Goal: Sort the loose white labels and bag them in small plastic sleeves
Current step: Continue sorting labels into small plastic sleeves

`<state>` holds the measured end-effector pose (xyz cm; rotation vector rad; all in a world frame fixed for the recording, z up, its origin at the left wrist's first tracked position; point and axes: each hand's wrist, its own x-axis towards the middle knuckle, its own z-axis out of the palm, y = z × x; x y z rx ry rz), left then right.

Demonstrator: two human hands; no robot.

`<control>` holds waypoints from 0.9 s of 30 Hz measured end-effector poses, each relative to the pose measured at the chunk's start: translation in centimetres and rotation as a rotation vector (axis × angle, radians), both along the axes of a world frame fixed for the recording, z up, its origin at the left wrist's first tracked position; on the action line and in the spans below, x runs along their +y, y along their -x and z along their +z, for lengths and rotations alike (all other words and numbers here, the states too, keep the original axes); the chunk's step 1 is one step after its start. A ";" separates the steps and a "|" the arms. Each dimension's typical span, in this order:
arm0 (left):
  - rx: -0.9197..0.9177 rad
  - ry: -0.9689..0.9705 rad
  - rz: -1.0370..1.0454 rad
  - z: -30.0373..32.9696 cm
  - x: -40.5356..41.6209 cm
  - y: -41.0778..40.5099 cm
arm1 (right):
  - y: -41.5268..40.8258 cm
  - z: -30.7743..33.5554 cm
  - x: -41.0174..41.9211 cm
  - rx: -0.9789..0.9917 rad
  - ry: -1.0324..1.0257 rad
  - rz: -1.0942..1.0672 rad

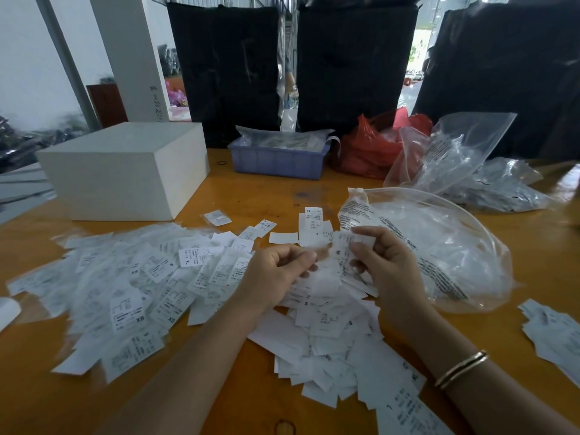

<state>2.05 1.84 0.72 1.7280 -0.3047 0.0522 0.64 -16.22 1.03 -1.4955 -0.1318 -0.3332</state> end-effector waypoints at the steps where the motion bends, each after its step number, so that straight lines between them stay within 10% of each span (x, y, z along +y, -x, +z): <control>1: -0.003 0.012 -0.009 0.0 0.0 0.0 | 0.0 0.1 -0.2 -0.007 -0.052 -0.022; 27: -0.038 0.001 -0.030 0.0 -0.1 0.1 | -0.1 -0.5 0.5 -0.079 0.336 0.097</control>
